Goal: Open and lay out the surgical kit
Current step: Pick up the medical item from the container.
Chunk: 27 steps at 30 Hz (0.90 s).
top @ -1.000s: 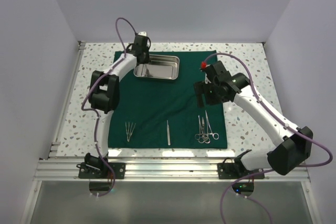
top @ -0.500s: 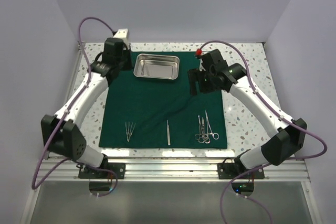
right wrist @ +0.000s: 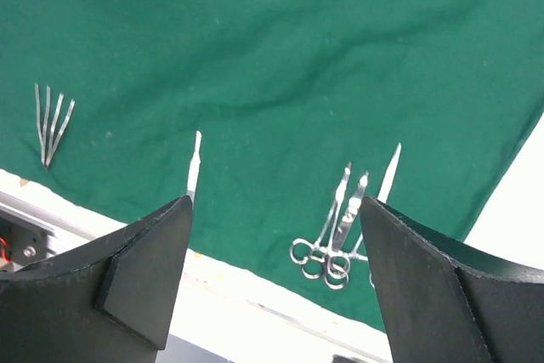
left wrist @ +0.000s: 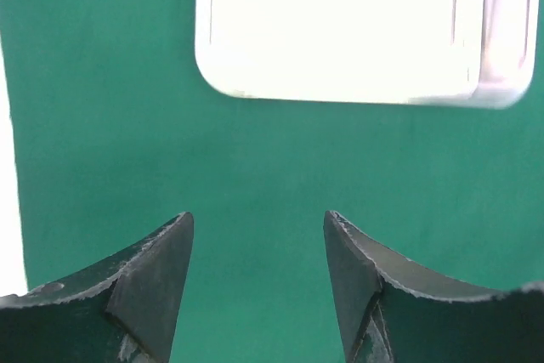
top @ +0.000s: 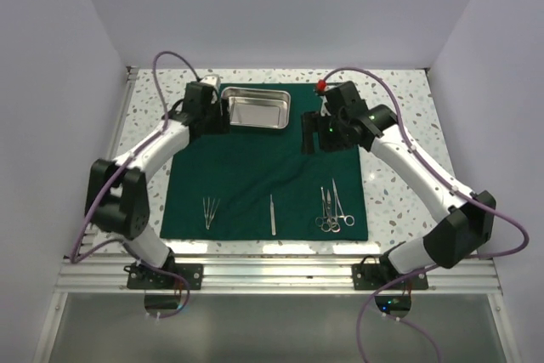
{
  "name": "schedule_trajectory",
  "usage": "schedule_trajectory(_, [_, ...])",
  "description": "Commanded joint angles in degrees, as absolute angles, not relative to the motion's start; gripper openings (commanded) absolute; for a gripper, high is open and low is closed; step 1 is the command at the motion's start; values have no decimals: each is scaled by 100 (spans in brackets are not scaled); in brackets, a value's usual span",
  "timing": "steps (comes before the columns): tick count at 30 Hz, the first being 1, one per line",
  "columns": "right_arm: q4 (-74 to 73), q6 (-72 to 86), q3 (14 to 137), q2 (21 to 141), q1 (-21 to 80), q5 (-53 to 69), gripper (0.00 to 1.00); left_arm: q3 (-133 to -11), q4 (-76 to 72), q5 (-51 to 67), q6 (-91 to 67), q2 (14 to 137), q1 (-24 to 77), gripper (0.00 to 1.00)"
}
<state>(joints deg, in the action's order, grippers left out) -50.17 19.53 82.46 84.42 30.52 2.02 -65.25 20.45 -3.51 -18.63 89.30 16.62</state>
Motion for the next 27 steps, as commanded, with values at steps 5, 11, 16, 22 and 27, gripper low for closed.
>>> schedule_trajectory(5, [-5632,2048,7832,7341,3085,-404,84,-8919,1397,-589,-1732,11186,1635,64])
schedule_trajectory(11, [-6047,2171,7524,6873,3085,-721,84,-10563,1670,-510,-1819,12751,1635,60])
schedule_trajectory(16, [-6100,2294,7348,6811,3085,-668,84,-12142,2047,-667,-1767,13824,1626,59])
schedule_trajectory(22, [-6100,2233,7330,6952,3085,-694,84,-12920,2171,-782,-1758,14379,1600,59])
schedule_trajectory(27, [-6108,2092,7409,7128,3085,-765,84,-12421,2039,-861,-1846,14134,1538,55])
